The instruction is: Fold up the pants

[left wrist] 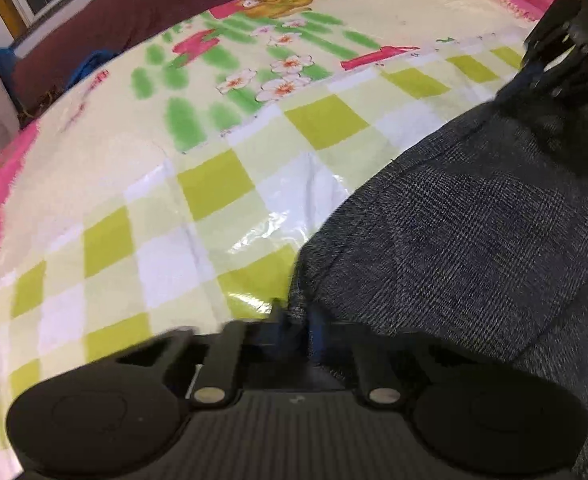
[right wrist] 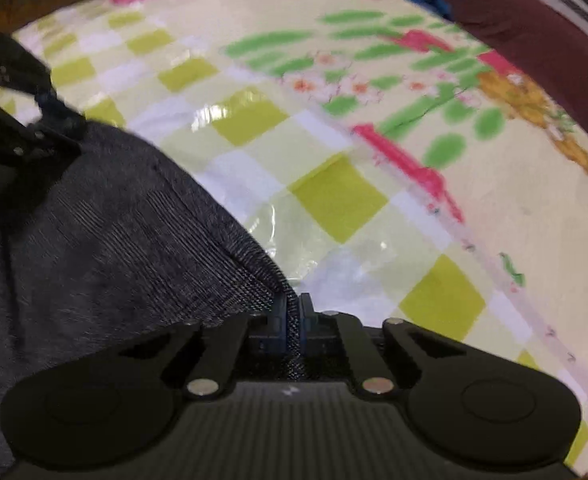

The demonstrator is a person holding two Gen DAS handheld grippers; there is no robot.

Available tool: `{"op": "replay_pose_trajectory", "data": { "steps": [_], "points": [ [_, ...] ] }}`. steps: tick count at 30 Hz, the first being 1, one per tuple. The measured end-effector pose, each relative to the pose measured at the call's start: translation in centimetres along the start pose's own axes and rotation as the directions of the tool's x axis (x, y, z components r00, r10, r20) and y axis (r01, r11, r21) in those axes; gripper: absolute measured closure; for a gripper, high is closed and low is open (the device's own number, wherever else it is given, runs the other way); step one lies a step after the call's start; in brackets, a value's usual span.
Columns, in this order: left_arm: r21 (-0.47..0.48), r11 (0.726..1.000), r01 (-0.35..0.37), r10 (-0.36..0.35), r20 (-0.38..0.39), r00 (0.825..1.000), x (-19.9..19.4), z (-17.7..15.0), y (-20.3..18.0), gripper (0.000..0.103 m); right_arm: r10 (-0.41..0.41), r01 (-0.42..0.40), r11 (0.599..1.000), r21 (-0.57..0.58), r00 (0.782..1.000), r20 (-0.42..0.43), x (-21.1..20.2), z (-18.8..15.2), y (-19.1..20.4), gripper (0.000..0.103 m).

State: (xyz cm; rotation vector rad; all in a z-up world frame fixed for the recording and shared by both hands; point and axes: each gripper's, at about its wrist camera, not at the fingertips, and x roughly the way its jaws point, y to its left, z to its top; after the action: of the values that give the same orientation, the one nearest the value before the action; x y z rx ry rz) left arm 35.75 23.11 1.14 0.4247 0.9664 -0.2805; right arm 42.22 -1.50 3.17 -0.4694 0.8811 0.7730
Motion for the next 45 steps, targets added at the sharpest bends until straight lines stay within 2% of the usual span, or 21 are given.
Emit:
{"op": "replay_pose_trajectory", "data": {
  "steps": [4, 7, 11, 14, 17, 19, 22, 25, 28, 29, 32, 35, 37, 41, 45],
  "points": [
    [0.035, 0.999, -0.030, 0.029, 0.045, 0.999, -3.7, -0.6, -1.2, 0.079, 0.000, 0.002, 1.000, -0.021, 0.996, 0.087, -6.1, -0.5, 2.2, 0.100],
    [0.046, 0.999, -0.015, 0.010, 0.108, 0.994, -8.1, -2.1, -2.7, 0.079, 0.005, -0.002, 1.000, -0.025, 0.992, 0.127, -11.6, -2.2, 4.8, 0.101],
    [0.067, 0.998, 0.012, -0.023, 0.166, 0.986, -15.0, -7.1, -6.4, 0.079, 0.030, -0.027, 0.999, -0.026, 0.992, 0.121, -18.9, -7.7, 10.5, 0.101],
    [0.080, 0.997, 0.010, -0.024, 0.171, 0.985, -18.1, -12.1, -9.2, 0.079, 0.042, -0.044, 0.999, 0.020, 0.995, 0.086, -21.3, -12.9, 14.7, 0.101],
    [0.067, 0.998, -0.009, -0.001, 0.139, 0.990, -17.8, -16.4, -11.6, 0.078, 0.107, -0.109, 0.990, 0.094, 0.994, 0.033, -19.5, -16.8, 18.8, 0.102],
    [0.084, 0.996, -0.033, 0.023, 0.113, 0.993, -16.8, -18.5, -13.5, 0.078, 0.084, -0.083, 0.996, 0.043, 0.996, -0.010, -17.7, -18.3, 21.6, 0.102],
    [0.132, 0.987, -0.095, 0.077, 0.135, 0.988, -16.9, -19.9, -15.8, 0.078, 0.054, -0.054, 0.998, -0.008, 0.998, -0.031, -16.6, -18.5, 24.9, 0.102],
    [0.124, 0.985, -0.116, 0.094, 0.172, 0.981, -17.5, -20.1, -15.6, 0.076, 0.002, 0.004, 0.988, -0.155, 0.999, 0.037, -17.2, -16.6, 27.5, 0.100],
    [0.084, 0.989, -0.119, 0.100, 0.198, 0.975, -18.1, -20.7, -14.8, 0.076, -0.080, 0.100, 0.960, -0.260, 0.993, 0.087, -16.2, -15.1, 28.7, 0.094],
    [0.077, 0.990, -0.121, 0.103, 0.202, 0.974, -18.4, -21.2, -14.8, 0.076, -0.081, 0.107, 0.955, -0.278, 0.991, 0.103, -15.8, -14.5, 29.0, 0.094],
    [0.039, 0.984, -0.172, 0.162, 0.175, 0.971, -17.9, -23.0, -14.3, 0.079, 0.005, 0.034, 0.958, -0.286, 0.991, 0.136, -14.6, -12.8, 30.4, 0.094],
    [-0.029, 0.987, -0.158, 0.161, 0.168, 0.973, -17.8, -24.1, -13.6, 0.079, 0.033, 0.029, 0.938, -0.345, 0.984, 0.174, -12.6, -11.1, 32.8, 0.089],
    [-0.009, 0.987, -0.160, 0.158, 0.200, 0.967, -18.4, -24.4, -14.0, 0.079, 0.053, 0.026, 0.924, -0.381, 0.979, 0.196, -11.3, -10.3, 34.6, 0.076],
    [0.099, 0.967, -0.233, 0.202, 0.252, 0.946, -18.2, -24.5, -15.3, 0.077, 0.066, 0.030, 0.907, -0.419, 0.975, 0.213, -9.4, -8.9, 36.4, 0.061],
    [0.180, 0.945, -0.274, 0.223, 0.260, 0.940, -16.2, -23.8, -15.3, 0.077, -0.014, 0.097, 0.922, -0.375, 0.976, 0.217, -7.5, -8.0, 36.8, 0.063]
  ]
}}
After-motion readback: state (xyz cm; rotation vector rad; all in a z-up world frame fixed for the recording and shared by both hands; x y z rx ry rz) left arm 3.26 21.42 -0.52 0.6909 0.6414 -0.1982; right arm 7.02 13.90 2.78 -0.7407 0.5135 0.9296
